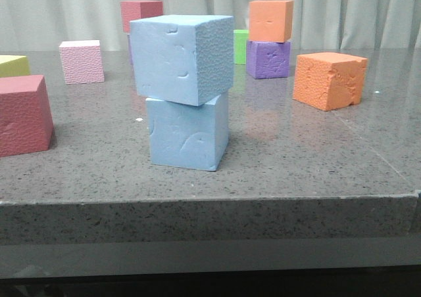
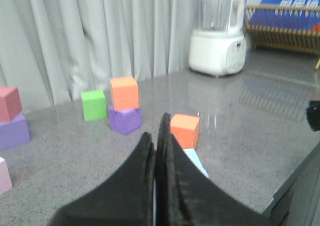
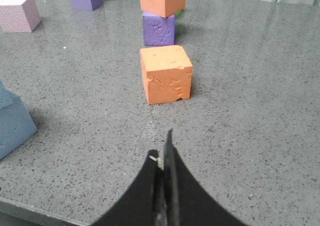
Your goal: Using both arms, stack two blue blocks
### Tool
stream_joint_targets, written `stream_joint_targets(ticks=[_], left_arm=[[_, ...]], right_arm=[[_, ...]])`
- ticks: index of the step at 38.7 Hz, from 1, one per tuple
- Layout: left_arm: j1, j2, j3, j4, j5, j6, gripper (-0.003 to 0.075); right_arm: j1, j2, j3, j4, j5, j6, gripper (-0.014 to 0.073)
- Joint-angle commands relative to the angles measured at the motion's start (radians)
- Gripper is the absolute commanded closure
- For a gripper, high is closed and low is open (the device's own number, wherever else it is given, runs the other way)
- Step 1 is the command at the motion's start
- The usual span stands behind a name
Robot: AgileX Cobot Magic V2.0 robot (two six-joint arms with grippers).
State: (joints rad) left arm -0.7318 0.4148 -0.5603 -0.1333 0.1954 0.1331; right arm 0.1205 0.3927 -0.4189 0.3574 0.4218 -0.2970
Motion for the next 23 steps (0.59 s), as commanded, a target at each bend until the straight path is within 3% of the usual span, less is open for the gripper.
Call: stream_joint_targets(ticks=[1, 23], left_arm=[[-0.005, -0.078, 0.02, -0.008, -0.098, -0.002, 0.0741], [-0.005, -0.144, 0.049, -0.008, -0.102, -0.002, 0.0741]], right_arm=[[-0.006, 0.005, -0.027, 0.013, -0.07, -0.01, 0.0662], [-0.006, 0.005, -0.027, 0.013, -0.07, -0.01, 0.0662]])
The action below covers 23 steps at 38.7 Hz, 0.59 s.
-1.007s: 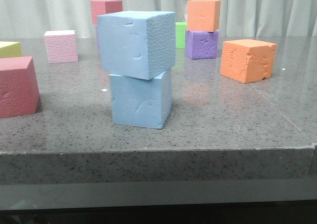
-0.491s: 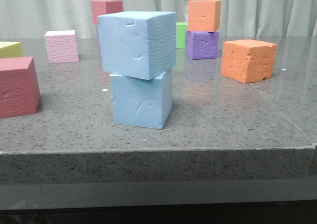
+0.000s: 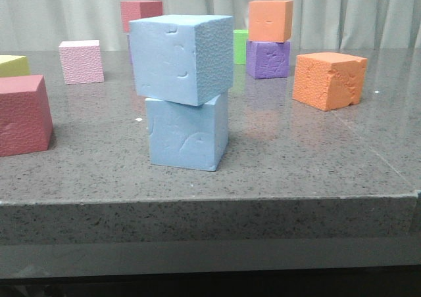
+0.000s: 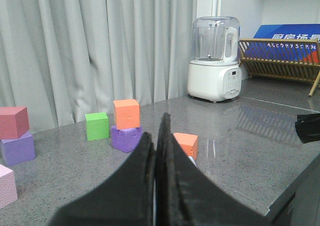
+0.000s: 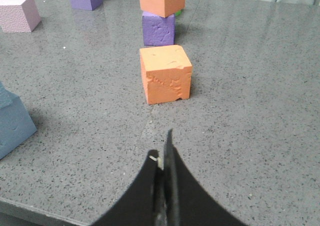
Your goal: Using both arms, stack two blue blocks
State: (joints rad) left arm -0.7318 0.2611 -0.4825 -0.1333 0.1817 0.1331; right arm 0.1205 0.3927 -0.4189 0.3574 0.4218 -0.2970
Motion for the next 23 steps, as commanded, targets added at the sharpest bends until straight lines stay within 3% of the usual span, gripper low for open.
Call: stream_joint_targets(ticks=[1, 17, 23], left_arm=[[-0.005, 0.01, -0.028, -0.008, -0.088, -0.002, 0.0741], [-0.005, 0.01, 0.014, 0.007, -0.11, -0.005, 0.0741], [-0.005, -0.028, 0.121, 0.175, -0.198, -0.184, 0.0741]], right_arm=[[-0.006, 0.005, -0.027, 0.013, -0.07, -0.01, 0.0662], [-0.006, 0.005, -0.027, 0.013, -0.07, -0.01, 0.0662], [-0.006, 0.005, -0.027, 0.013, -0.07, -0.01, 0.0662]])
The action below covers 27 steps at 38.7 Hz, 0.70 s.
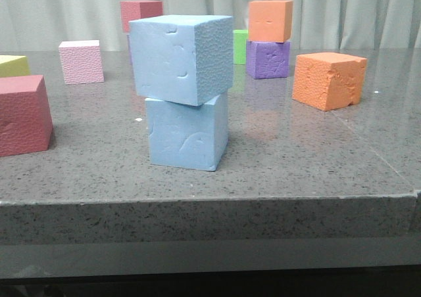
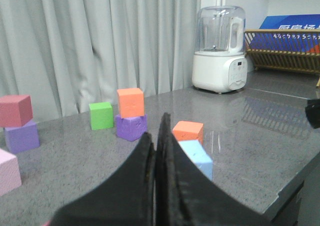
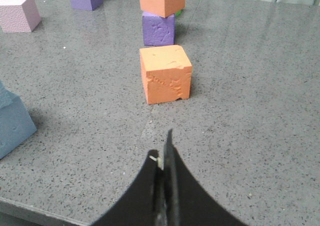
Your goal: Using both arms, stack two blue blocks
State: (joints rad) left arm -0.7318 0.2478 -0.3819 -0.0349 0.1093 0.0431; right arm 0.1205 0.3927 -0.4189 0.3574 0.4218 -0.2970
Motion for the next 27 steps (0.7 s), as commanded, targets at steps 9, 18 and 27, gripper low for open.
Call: stream_joint_targets(ticks=[9, 18, 27], left_arm=[[0.134, -0.161, 0.151, 0.065, -0.116, -0.096, 0.0741], [0.45, -0.239, 0.237, 0.063, -0.116, -0.096, 0.0741], [0.707, -0.272, 0.36, 0.063, -0.124, -0.096, 0.0741]], right_arm=[[-0.006, 0.005, -0.027, 0.013, -0.07, -0.01, 0.0662], [-0.006, 0.005, -0.027, 0.013, -0.07, -0.01, 0.0662], [-0.006, 0.005, -0.027, 0.013, -0.069, -0.01, 0.0662]])
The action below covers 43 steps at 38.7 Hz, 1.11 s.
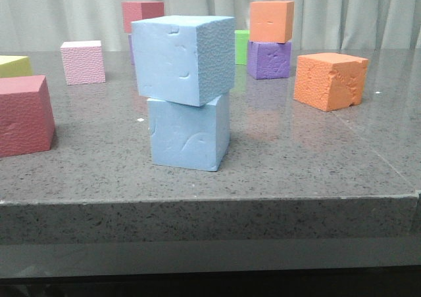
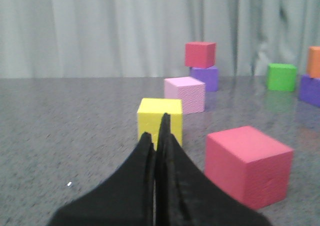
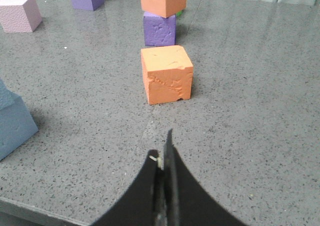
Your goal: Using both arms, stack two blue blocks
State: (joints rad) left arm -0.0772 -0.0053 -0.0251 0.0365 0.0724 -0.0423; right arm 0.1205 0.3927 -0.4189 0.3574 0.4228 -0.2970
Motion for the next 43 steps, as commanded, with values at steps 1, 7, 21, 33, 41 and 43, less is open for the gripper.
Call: stream_joint_targets(ticks=[1, 7, 21, 33, 41, 43], left_arm=[[0.071, -0.019, 0.019, -0.008, -0.088, -0.011, 0.0741], [0.095, -0.019, 0.033, -0.008, -0.033, -0.011, 0.0741], [0.072, -0.019, 0.033, -0.008, -0.035, -0.011, 0.0741], [0.072, -0.019, 0.033, -0.008, -0.035, -0.011, 0.0741], [0.072, -0.019, 0.033, -0.008, -0.035, -0.011, 0.0741], [0.072, -0.019, 0.033, -0.008, -0.035, -0.011, 0.0741]], right_arm=[[-0.006, 0.005, -0.027, 0.013, -0.071, -0.01, 0.0662], [-0.006, 0.005, -0.027, 0.013, -0.069, -0.01, 0.0662], [-0.006, 0.005, -0.027, 0.013, -0.069, -0.01, 0.0662], [-0.006, 0.005, -0.027, 0.013, -0.069, -0.01, 0.0662], [-0.006, 0.005, -0.027, 0.013, -0.069, -0.01, 0.0662], [-0.006, 0.005, -0.027, 0.013, -0.069, -0.01, 0.0662]])
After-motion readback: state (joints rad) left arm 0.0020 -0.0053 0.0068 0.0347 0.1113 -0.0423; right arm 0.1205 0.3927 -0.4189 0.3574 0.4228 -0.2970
